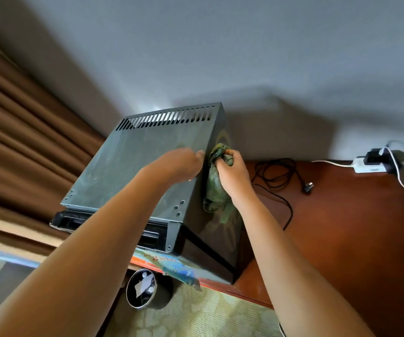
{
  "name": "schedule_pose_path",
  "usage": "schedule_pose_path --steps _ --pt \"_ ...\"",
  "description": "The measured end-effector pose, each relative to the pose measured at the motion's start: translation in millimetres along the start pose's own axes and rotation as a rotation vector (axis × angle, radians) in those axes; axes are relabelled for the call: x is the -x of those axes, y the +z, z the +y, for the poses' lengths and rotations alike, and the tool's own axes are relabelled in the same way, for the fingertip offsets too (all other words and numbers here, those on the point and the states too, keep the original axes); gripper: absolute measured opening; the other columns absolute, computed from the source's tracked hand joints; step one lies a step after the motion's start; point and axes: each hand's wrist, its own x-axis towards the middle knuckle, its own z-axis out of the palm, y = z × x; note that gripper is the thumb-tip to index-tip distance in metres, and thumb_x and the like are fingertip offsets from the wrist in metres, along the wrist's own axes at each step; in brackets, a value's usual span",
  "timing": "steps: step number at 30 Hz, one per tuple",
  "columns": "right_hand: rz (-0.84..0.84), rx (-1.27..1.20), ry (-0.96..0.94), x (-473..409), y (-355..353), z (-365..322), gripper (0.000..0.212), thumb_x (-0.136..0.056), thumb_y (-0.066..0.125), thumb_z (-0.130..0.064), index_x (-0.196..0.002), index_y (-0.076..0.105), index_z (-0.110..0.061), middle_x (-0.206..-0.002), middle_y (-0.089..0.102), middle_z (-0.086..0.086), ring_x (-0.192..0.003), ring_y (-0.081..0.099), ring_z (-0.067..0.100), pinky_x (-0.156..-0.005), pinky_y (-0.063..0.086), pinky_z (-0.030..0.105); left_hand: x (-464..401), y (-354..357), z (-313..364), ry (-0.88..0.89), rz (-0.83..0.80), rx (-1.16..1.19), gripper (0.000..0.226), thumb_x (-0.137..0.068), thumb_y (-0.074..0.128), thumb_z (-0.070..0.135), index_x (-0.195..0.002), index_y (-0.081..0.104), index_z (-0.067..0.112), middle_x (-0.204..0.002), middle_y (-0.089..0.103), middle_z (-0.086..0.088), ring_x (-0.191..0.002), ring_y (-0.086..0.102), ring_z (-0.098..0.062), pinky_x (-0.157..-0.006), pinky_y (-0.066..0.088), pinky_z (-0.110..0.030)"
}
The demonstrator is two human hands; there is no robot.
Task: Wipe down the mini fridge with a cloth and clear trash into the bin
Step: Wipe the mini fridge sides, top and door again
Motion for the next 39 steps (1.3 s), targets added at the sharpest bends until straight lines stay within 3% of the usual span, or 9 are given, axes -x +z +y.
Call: schedule_pose_path --steps 4,9,13,16,21,25,30,36,39 --pt "-0.239 0.166 0.078 -10.1 -17.5 -7.2 0.016 -0.085 0.062 -0.028 -0.09 0.056 -0.014 -0.081 0.065 0.01 -0.075 0.064 0.028 -0.066 0.051 0.039 1.5 -2.4 7.7 -0.075 0.005 -0.135 0.041 -0.104 0.028 0.029 -0.103 0.061 0.005 -0.102 0.065 -0.017 -0.095 0.062 -0.035 -0.077 0.046 -0.037" --pt "-0.151 0.081 -0.082 -19.1 -7.2 -35.9 0.021 -0.082 0.062 -0.034 -0.103 0.056 -0.032 -0.096 0.068 -0.001 -0.089 0.068 0.023 -0.084 0.058 0.049 3.6 -12.9 16.4 -0.194 -0.102 -0.02 0.022 -0.098 0.046 0.014 -0.096 0.067 0.007 -0.094 0.07 -0.008 -0.097 0.07 -0.028 -0.062 0.052 -0.027" --pt "-0.202 0.256 0.086 -23.1 -21.3 -15.5 0.028 -0.094 0.054 -0.031 -0.121 0.046 -0.026 -0.106 0.066 0.006 -0.094 0.065 0.029 -0.087 0.056 0.05 6.7 -13.6 21.9 -0.3 -0.185 -0.058 0.022 -0.094 0.054 0.006 -0.108 0.067 -0.005 -0.107 0.065 -0.019 -0.097 0.062 -0.035 -0.082 0.051 -0.036" --pt "-0.377 0.24 0.11 -28.5 -27.4 -25.5 0.02 -0.081 0.063 -0.03 -0.096 0.06 -0.017 -0.088 0.069 0.007 -0.08 0.067 0.024 -0.074 0.057 0.05 2.3 -11.2 23.5 -0.267 -0.148 -0.133 0.016 -0.088 0.05 0.007 -0.086 0.065 0.003 -0.086 0.065 -0.012 -0.076 0.061 -0.025 -0.061 0.044 -0.029" --pt "-0.155 0.07 -0.055 -38.5 -11.8 -38.3 0.028 -0.086 0.059 -0.04 -0.111 0.051 -0.033 -0.1 0.066 -0.003 -0.093 0.066 0.023 -0.087 0.057 0.05 -2.5 -16.2 29.2 -0.275 -0.159 -0.181 0.016 -0.083 0.048 0.009 -0.07 0.057 0.009 -0.068 0.058 -0.007 -0.06 0.051 -0.021 -0.052 0.039 -0.028" --pt "-0.236 0.241 0.127 -50.1 -22.7 -20.2 0.04 -0.093 0.053 -0.036 -0.13 0.043 -0.023 -0.11 0.066 0.009 -0.096 0.066 0.03 -0.089 0.057 0.048 -4.2 -16.4 27.9 -0.26 -0.178 -0.237 0.016 -0.086 0.047 0.013 -0.071 0.053 0.011 -0.072 0.057 -0.007 -0.064 0.054 -0.02 -0.053 0.037 -0.028" --pt "-0.297 0.134 0.052 -57.5 -21.0 -35.2 0.031 -0.073 0.064 -0.043 -0.1 0.058 -0.029 -0.097 0.069 0.002 -0.09 0.068 0.025 -0.082 0.059 0.046 -9.7 -9.0 24.8 -0.214 -0.136 -0.245 0.023 -0.093 0.04 0.026 -0.077 0.052 0.014 -0.079 0.056 0.0 -0.072 0.055 -0.015 -0.062 0.04 -0.027" --pt "-0.212 0.281 0.088 -68.3 -27.8 -21.8 0.038 -0.096 0.05 -0.034 -0.131 0.044 -0.02 -0.112 0.065 0.009 -0.1 0.064 0.032 -0.093 0.055 0.05 -10.7 -7.6 22.0 -0.214 -0.14 -0.296 0.04 -0.095 0.04 0.028 -0.128 0.056 0.01 -0.118 0.061 -0.011 -0.096 0.055 -0.027 -0.081 0.045 -0.035" --pt "-0.405 0.414 0.099 -69.9 -34.1 -23.8 0.032 -0.084 0.057 -0.033 -0.106 0.065 -0.011 -0.088 0.072 0.012 -0.081 0.071 0.03 -0.082 0.06 0.047 -16.3 -8.7 16.3 -0.191 -0.149 -0.326 0.035 -0.094 0.042 0.031 -0.116 0.061 0.011 -0.097 0.061 -0.005 -0.091 0.06 -0.024 -0.077 0.048 -0.033"
